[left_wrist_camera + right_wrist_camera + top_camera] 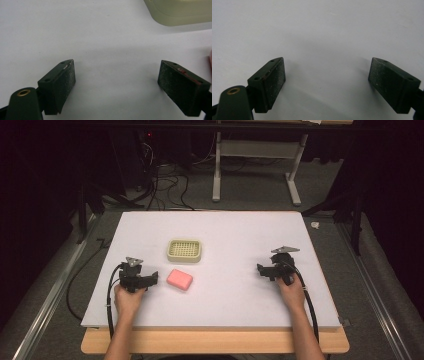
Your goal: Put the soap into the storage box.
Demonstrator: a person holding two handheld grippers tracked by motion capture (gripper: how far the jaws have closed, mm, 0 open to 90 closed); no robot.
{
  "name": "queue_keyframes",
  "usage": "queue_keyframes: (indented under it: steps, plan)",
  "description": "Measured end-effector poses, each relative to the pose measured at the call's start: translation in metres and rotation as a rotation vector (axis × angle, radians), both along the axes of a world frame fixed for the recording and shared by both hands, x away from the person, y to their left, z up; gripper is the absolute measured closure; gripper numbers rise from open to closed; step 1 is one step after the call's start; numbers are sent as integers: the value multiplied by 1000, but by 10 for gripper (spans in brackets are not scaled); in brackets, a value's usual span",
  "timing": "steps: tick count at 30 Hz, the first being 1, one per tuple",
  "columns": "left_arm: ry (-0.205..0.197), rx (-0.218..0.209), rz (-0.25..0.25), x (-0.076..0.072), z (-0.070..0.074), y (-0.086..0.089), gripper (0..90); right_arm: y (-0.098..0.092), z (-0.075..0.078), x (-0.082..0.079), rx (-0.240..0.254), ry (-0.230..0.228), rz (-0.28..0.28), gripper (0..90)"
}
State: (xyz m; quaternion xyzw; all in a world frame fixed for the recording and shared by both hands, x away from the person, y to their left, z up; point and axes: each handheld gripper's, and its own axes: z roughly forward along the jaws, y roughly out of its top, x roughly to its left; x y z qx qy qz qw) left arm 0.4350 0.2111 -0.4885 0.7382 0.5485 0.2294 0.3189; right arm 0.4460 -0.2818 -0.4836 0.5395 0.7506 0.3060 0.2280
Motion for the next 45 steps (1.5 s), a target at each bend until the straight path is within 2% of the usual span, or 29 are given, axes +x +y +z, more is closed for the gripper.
queue_keyframes:
  steps: [6, 10, 17, 33, 45]
  plan:
    - [2, 1, -2, 0, 0, 0, 151, 0, 0, 0, -1, -1, 1, 147]
    - [3, -14, -14, -1, 1, 0, 136, 0, 0, 0, 0, 0, 0, 147]
    - [3, -30, -62, -6, 5, -4, 94, 0, 0, 0, 0, -1, 1, 147]
    - [-37, -64, -155, -24, 23, -16, 62, 0, 0, 0, 0, -1, 1, 147]
    - [-42, -80, -232, -33, 31, -39, 59, 0, 0, 0, 1, -1, 1, 148]
